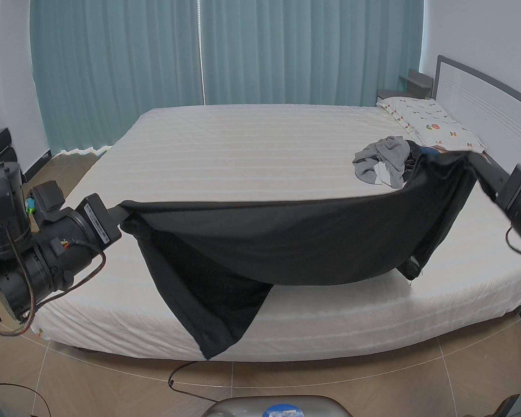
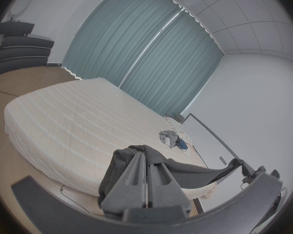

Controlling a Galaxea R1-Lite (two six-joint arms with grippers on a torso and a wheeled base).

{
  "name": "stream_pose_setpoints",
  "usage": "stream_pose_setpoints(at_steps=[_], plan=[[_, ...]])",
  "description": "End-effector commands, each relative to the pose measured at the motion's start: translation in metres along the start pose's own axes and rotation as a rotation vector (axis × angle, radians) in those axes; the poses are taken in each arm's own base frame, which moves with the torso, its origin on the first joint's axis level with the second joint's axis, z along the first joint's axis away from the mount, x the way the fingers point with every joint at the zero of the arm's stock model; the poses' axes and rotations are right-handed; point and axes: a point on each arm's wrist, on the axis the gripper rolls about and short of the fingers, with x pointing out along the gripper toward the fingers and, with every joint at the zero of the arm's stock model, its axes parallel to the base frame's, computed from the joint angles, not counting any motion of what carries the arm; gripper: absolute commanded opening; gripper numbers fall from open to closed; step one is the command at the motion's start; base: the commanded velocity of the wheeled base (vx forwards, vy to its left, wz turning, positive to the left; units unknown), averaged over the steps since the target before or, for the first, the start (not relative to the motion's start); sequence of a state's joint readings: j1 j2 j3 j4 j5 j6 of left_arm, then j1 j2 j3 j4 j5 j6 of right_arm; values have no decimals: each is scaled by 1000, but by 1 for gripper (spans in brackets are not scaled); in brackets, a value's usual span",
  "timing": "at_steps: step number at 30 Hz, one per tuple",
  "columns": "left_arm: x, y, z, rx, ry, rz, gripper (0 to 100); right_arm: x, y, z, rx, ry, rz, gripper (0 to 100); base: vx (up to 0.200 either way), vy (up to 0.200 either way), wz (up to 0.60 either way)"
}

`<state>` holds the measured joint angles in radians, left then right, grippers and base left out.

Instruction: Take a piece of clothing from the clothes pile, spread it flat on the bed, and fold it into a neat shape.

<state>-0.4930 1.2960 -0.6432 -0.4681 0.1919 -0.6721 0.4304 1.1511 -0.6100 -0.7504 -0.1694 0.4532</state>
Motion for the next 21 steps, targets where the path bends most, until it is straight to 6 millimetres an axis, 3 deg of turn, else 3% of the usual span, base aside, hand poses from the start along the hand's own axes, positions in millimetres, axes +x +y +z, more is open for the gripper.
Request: stream_pose_setpoints(at_steps=[1,2,3,6,7,8,10,12,21], plan=[[-11,-38,55,12,-74,-33,0,0,34,95,10,-201,26,0,0,0,0],[-11,-38,55,12,-74,-33,0,0,34,95,10,-201,26,0,0,0,0],[-5,-43,66,13,-68,-12,0,24,37,108,1,-233,-1,0,0,0,0],[10,-48,73,12,-56,15,0,58,37,112,-3,-246,-26,0,0,0,0],[10,-48,73,12,-56,15,0,58,37,112,-3,-246,-26,0,0,0,0],[25,-46,74,12,-51,39,0,83,35,109,-7,-240,-49,0,0,0,0],[39,-44,73,14,-38,62,0,101,33,103,-7,-240,-76,0,0,0,0],[49,-42,70,16,-22,77,0,112,31,96,-7,-225,-85,0,0,0,0],[90,-29,55,-9,40,139,0,169,10,54,-19,-156,-120,0,200,0,0]])
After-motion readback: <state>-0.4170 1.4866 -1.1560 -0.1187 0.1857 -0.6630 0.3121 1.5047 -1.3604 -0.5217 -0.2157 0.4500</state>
